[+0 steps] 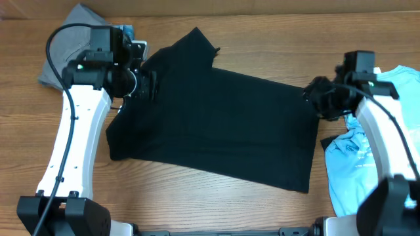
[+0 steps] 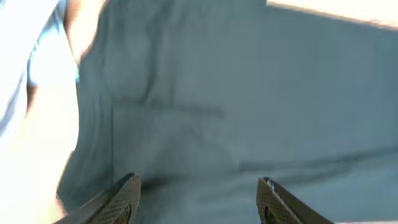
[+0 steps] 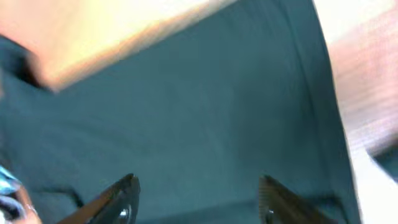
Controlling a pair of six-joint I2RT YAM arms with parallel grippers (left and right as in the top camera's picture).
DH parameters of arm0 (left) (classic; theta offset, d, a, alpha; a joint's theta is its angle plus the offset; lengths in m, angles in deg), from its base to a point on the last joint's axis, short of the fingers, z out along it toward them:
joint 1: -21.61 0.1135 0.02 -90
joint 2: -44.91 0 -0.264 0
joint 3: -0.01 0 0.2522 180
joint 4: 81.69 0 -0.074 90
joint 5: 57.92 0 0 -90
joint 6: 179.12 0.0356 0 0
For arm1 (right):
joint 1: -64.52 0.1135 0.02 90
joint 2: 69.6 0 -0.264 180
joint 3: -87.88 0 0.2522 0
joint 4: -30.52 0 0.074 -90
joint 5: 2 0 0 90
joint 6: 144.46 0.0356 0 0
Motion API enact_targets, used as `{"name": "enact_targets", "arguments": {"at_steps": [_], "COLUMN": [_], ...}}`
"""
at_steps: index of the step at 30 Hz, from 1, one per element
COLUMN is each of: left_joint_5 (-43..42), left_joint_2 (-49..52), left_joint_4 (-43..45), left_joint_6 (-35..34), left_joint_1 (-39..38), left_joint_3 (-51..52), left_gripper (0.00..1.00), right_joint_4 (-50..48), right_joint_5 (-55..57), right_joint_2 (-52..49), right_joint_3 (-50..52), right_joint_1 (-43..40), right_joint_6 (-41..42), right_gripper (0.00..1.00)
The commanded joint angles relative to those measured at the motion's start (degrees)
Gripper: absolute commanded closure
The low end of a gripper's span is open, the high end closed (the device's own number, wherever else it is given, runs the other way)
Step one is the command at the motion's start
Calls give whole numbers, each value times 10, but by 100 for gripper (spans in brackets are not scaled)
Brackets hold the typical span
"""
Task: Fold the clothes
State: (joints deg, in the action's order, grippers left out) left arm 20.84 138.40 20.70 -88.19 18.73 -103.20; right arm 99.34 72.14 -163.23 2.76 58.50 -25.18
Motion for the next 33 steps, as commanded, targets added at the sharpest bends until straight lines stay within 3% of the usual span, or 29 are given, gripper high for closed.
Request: {"name": "enact_targets", "arguments": {"at_steps": [1, 6, 10, 18, 28, 30, 33], "left_joint_5": [45, 48, 51, 40, 41, 42, 42], "left_joint_2": [30, 40, 40, 40, 40, 40, 40], "left_joint_4": [-62, -95, -77, 19, 100, 101, 100], "left_joint_6": [-37, -87, -98, -101, -93, -92, -86], "left_joint_1": [9, 33, 53, 100, 101, 100, 100], "left_joint_3": [-2, 63, 127, 219, 227, 227, 227], "left_gripper": [39, 47, 48, 37, 28, 28, 29], "right_joint_4": [76, 203, 209, 156, 64, 62, 70], "right_joint_5": [-14, -17, -57, -44, 3, 49, 94], "right_joint_2": [-27, -34, -11, 30, 30, 30, 30], "right_joint_3": [-14, 3, 51, 190, 298, 298, 297], "right_joint_1": [-2, 11, 29, 36, 36, 36, 27], "right_joint_6": [-14, -73, -78, 11, 110, 132, 161], "right_gripper": [35, 33, 30, 25, 26, 36, 81]}}
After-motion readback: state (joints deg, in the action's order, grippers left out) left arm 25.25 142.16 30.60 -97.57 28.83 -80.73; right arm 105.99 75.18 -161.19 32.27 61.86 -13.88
